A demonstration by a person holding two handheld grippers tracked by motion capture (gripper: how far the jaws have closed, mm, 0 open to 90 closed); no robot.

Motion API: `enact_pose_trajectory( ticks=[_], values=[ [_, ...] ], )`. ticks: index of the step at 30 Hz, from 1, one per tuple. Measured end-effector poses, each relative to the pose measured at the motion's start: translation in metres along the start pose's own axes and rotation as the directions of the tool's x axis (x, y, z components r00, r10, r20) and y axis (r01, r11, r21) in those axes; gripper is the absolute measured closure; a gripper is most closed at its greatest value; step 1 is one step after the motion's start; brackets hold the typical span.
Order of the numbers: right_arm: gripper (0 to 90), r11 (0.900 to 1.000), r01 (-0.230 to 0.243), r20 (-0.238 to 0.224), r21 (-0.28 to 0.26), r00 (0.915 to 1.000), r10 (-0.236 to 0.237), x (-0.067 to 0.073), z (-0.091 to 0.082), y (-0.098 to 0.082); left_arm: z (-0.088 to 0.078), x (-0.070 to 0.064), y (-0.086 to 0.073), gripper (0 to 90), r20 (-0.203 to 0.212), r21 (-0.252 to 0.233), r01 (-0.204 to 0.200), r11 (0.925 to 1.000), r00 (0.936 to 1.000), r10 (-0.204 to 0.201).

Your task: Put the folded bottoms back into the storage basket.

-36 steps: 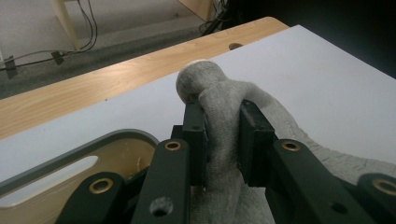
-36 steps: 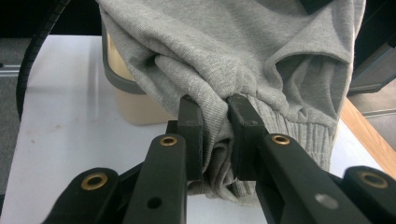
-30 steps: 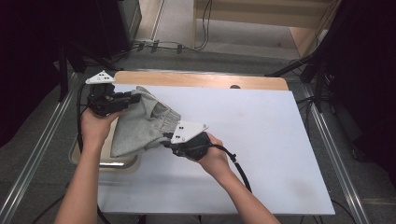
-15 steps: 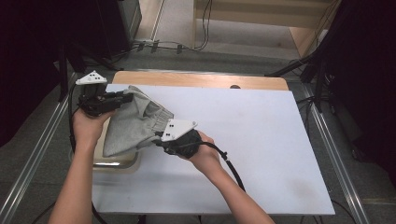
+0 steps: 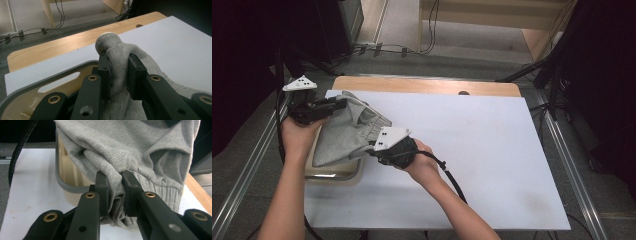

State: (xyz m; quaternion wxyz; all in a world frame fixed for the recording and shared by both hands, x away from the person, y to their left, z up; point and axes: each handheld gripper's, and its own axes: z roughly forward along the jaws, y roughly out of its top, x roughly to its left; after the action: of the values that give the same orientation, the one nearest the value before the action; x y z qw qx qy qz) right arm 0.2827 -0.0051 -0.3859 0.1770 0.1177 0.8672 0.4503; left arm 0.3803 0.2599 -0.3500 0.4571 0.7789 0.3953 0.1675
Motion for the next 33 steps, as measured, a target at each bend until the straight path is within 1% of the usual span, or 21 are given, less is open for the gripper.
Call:
enact_pose_trajectory(
  ticks=[2, 12, 16, 26, 28, 31, 33],
  values=[
    [75.1, 1.0, 0.004, -0.003, 0.0, 1.0, -0.004, 0.001, 0.002, 0.002, -0.002, 0.002, 0.0, 75.4, -0.005, -0.001, -0.005, 1.0, 1.0, 0.005],
    [75.0, 1.0, 0.01, -0.018, -0.008, 0.9998, -0.01, 0.005, 0.014, 0.011, -0.011, 0.011, -0.003, 75.3, -0.025, -0.014, 0.0, 0.9999, 0.9997, -0.001],
    [75.0, 1.0, 0.013, -0.025, -0.008, 0.9996, -0.013, 0.007, 0.018, 0.015, -0.014, 0.014, -0.003, 75.4, -0.031, -0.016, -0.005, 0.9999, 0.9995, 0.005],
    [75.0, 1.0, 0.017, -0.035, -0.014, 0.9992, -0.017, 0.011, 0.03, 0.027, -0.023, 0.024, -0.006, 75.4, -0.041, -0.032, -0.005, 0.9995, 0.9992, 0.003],
    [75.1, 1.0, 0.024, -0.04, -0.013, 0.9989, -0.025, 0.013, 0.033, 0.03, -0.025, 0.027, -0.006, 75.3, -0.044, -0.034, -0.005, 0.9994, 0.999, 0.004],
    [75.0, 1.0, 0.026, -0.043, -0.015, 0.9987, -0.026, 0.015, 0.037, 0.034, -0.028, 0.031, -0.007, 75.3, -0.05, -0.038, 0.001, 0.9993, 0.9987, -0.003],
    [75.0, 1.0, 0.027, -0.047, -0.016, 0.9985, -0.028, 0.015, 0.041, 0.037, -0.03, 0.034, -0.008, 75.2, -0.05, -0.042, 0.012, 0.999, 0.9987, -0.015]
  ],
)
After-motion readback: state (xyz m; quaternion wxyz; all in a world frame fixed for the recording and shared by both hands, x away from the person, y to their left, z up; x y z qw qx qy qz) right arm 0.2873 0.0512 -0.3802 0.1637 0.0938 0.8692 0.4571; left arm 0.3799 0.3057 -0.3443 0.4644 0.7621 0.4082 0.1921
